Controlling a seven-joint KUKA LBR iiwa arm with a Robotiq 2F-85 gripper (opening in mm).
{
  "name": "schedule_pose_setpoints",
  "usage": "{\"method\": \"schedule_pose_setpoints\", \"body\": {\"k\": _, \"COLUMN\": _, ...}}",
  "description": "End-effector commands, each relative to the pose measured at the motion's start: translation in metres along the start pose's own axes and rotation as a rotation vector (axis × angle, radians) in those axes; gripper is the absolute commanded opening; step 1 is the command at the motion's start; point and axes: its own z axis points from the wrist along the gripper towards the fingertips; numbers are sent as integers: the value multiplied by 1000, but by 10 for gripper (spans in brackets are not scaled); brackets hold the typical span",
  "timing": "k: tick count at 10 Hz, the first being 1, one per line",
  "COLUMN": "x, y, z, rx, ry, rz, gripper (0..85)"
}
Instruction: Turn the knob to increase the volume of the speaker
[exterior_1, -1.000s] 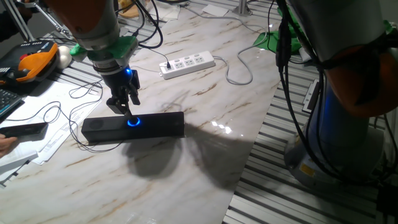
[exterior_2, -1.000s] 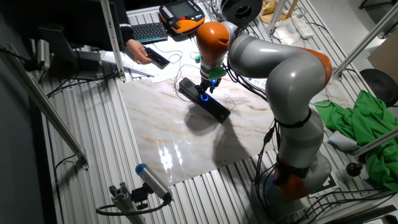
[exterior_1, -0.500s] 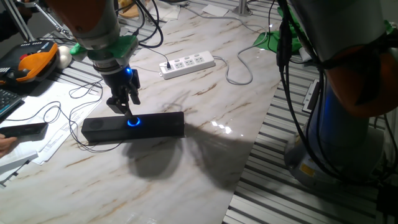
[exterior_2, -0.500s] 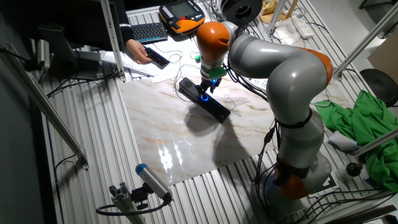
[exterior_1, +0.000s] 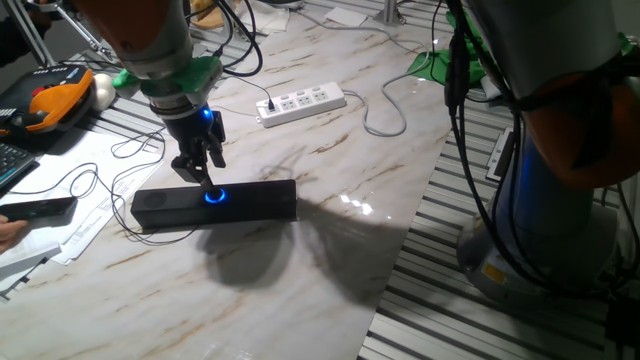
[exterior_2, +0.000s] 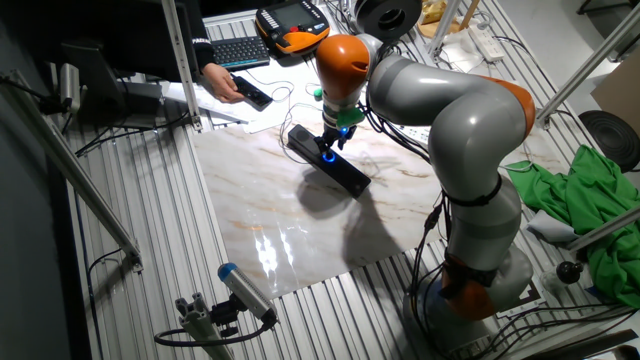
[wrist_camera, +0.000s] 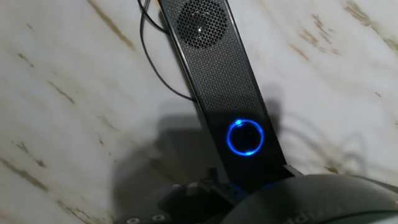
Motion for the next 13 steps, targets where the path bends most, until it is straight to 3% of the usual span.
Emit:
{"method": "schedule_pose_setpoints", "body": {"k": 1, "x": 0, "y": 0, "z": 0, "rx": 0, "ry": 0, "rz": 0, "gripper": 510}}
{"method": "schedule_pose_setpoints", "body": {"k": 6, "x": -1, "y": 0, "z": 0, "rx": 0, "ry": -6, "rz": 9, "gripper": 510}}
{"method": "schedule_pose_setpoints", "body": {"k": 13, "x": -2, "y": 0, "z": 1, "rx": -27, "ry": -8, "rz": 25, "gripper": 510}}
